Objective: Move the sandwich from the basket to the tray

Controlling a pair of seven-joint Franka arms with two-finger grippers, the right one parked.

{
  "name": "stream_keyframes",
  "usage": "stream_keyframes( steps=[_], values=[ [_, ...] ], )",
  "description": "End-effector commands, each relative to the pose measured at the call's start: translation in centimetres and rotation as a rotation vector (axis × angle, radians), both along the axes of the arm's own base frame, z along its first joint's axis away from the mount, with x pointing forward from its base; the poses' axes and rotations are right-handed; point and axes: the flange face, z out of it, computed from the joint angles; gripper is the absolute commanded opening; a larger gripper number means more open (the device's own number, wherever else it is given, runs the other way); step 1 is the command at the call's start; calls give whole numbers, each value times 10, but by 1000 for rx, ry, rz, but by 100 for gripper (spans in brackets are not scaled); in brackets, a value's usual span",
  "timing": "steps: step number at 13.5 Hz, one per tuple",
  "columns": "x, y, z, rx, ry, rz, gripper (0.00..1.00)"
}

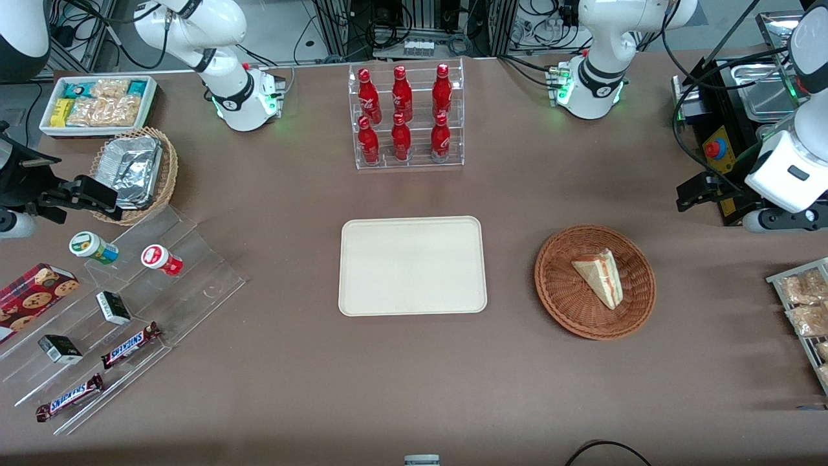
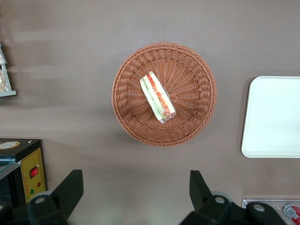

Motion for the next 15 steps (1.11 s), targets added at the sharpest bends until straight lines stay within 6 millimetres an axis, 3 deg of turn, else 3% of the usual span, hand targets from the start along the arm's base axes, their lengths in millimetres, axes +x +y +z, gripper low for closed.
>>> stream_keyframes(
  steps=[1, 8, 15],
  values=[
    [1, 2, 5, 0, -4, 10, 100],
    [1, 5, 3, 0, 2, 22, 100],
    [16, 11, -42, 3, 73, 138, 100]
  ],
)
